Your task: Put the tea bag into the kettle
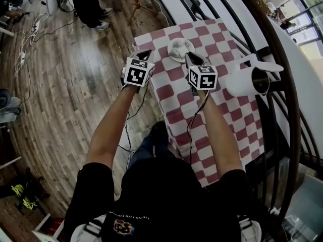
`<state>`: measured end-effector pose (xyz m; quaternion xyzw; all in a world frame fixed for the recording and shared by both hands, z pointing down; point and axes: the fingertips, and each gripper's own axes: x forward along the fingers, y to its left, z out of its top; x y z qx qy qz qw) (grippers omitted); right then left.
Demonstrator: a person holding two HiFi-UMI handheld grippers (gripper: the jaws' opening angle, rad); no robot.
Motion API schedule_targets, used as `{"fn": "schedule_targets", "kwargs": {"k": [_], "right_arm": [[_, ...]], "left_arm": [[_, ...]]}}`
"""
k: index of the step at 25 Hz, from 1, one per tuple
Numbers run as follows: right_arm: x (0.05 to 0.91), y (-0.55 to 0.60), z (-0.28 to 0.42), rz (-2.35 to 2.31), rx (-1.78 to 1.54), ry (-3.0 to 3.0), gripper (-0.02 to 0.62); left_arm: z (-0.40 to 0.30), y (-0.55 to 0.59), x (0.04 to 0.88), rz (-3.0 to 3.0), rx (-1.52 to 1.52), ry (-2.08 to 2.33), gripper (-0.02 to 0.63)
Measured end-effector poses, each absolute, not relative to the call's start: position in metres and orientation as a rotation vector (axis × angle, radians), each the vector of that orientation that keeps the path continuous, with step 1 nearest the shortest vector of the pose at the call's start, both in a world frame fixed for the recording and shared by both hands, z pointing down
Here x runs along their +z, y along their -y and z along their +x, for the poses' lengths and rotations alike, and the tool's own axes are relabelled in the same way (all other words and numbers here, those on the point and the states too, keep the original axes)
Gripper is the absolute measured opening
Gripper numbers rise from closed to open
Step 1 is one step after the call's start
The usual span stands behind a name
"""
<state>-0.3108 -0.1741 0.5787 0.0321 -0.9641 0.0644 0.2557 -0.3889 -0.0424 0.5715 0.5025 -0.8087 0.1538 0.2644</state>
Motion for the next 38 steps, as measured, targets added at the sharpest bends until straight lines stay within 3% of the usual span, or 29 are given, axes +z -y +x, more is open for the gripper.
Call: {"fn": "schedule_targets", "kwargs": {"k": [38], "right_arm": [[0.685,0.17,-0.348,-0.03,0.166,2.407,0.086]], "left_arm": [[-0.407,0.057,0.678,1.145,0.431,2.035,0.005]]}}
